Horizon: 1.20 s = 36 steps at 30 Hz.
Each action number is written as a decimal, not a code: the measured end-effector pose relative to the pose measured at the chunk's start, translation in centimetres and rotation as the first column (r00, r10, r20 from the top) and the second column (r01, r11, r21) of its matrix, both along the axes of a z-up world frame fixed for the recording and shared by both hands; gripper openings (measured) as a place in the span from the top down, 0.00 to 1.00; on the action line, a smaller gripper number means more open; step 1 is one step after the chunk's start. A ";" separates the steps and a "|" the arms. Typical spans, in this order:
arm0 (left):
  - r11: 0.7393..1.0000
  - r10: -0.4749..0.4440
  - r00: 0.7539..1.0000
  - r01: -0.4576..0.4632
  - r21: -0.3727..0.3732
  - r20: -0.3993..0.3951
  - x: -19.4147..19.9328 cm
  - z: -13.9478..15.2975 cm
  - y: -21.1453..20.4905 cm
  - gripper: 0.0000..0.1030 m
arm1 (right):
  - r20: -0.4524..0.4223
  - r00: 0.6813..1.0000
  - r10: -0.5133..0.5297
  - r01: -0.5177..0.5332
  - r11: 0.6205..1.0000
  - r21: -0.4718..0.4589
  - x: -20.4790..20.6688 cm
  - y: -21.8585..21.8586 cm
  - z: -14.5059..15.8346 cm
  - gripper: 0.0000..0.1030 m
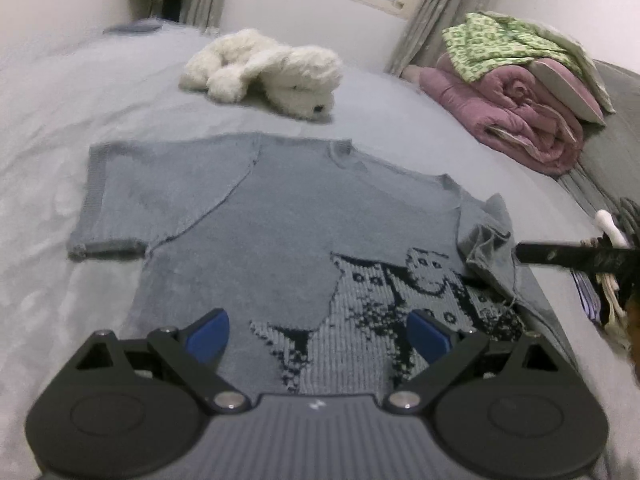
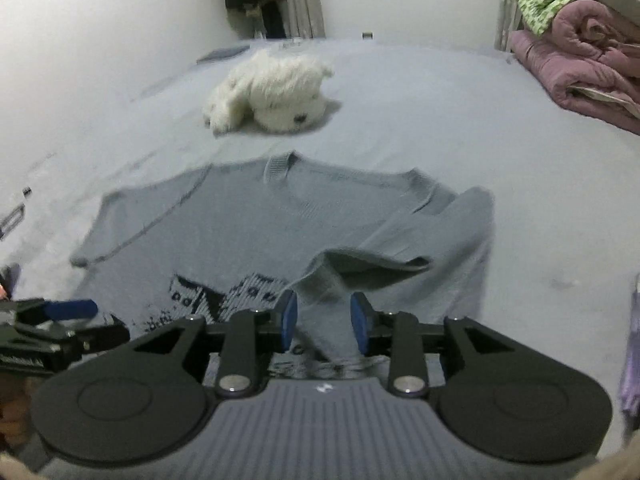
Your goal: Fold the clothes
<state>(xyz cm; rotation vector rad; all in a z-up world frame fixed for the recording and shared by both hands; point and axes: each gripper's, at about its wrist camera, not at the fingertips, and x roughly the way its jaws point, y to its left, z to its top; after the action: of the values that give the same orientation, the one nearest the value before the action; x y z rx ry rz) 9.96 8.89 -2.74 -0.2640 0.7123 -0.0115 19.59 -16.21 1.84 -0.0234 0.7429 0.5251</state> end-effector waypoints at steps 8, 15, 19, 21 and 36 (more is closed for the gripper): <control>0.982 -0.135 0.990 0.130 0.134 0.031 3.4 1.9 -6.3 0.07 | -0.010 0.994 -0.112 0.112 0.981 0.156 2.7 -7.2 -0.5 0.65; 0.895 -0.279 0.958 0.233 0.379 0.070 8.6 1.7 -13.1 0.11 | -0.102 0.987 -0.127 0.152 0.944 0.291 4.6 -9.7 -4.3 0.65; 0.873 -0.316 0.947 0.267 0.408 0.058 11.3 0.9 -15.3 0.24 | -0.126 0.983 -0.130 0.163 0.938 0.307 5.2 -9.5 -5.2 0.65; 0.876 -0.305 0.951 0.259 0.407 0.051 12.3 0.2 -15.5 0.40 | -0.127 0.983 -0.134 0.168 0.935 0.311 5.4 -9.8 -5.6 0.65; 0.982 0.013 0.993 0.009 -0.188 0.115 13.3 -3.2 -7.8 0.77 | -0.045 0.979 -0.201 0.205 0.927 0.315 5.4 -9.6 -7.2 0.65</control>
<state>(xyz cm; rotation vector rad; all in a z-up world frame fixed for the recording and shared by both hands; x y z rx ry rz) 23.23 1.06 -5.93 -0.4421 0.5958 -0.0919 24.98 -25.79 -5.36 0.3553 0.6563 0.4415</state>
